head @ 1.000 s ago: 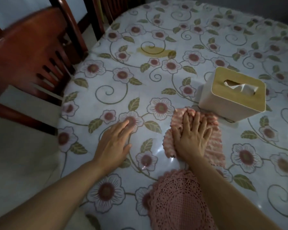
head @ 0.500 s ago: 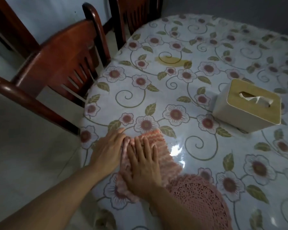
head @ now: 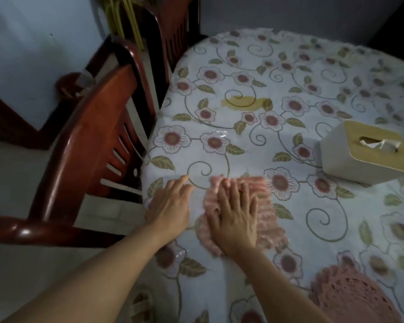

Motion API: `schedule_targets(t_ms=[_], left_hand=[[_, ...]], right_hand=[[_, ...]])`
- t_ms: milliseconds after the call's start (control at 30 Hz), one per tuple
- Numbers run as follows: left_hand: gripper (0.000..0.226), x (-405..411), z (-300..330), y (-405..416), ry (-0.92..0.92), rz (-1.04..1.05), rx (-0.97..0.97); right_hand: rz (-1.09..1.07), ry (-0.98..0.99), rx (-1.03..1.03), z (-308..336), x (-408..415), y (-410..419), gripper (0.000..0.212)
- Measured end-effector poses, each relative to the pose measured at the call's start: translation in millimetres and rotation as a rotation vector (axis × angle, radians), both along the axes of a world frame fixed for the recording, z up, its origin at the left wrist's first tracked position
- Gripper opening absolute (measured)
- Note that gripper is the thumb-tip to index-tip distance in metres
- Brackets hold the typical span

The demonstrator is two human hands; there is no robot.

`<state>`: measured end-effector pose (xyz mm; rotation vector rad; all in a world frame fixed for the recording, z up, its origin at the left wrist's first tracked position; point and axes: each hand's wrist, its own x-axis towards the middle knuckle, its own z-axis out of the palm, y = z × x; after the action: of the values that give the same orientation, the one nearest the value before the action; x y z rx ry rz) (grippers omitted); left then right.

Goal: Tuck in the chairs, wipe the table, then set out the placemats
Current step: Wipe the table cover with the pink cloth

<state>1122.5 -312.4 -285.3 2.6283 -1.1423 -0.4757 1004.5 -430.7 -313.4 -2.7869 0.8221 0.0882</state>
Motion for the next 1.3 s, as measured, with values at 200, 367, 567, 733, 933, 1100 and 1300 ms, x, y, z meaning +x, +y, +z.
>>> schedule_targets(t_ms=[200, 367, 567, 733, 933, 1100, 1300], left_hand=[[0.026, 21.0, 14.8, -8.1, 0.008, -0.119, -0.01], [0.022, 35.3, 28.8, -21.7, 0.031, -0.206, 0.076], [0.024, 66.8, 36.8, -39.9, 0.013, -0.253, 0.195], [0.029, 90.8, 43.4, -56.9, 0.016, -0.314, 0.246], [0.025, 118.3, 52.1, -84.9, 0.034, -0.436, 0.249], [0.035, 154.5, 55.6, -114.5, 0.077, -0.636, 0.216], [0.046, 198.0, 63.0, -124.3, 0.026, -0.86, 0.278]], right_hand=[[0.069, -0.027, -0.007, 1.0, 6.0, 43.1, 0.061], [0.07, -0.052, 0.021, 0.0, 9.1, 36.6, 0.061], [-0.035, -0.108, 0.024, -6.0, 43.2, 2.2, 0.062], [-0.143, -0.136, 0.033, -6.4, 62.8, -12.1, 0.06], [-0.215, -0.115, 0.023, -7.4, 74.9, -14.7, 0.055], [-0.413, -0.094, 0.016, -2.6, 110.4, -6.4, 0.058], [-0.606, -0.009, 0.02, 3.6, 161.6, 23.9, 0.062]])
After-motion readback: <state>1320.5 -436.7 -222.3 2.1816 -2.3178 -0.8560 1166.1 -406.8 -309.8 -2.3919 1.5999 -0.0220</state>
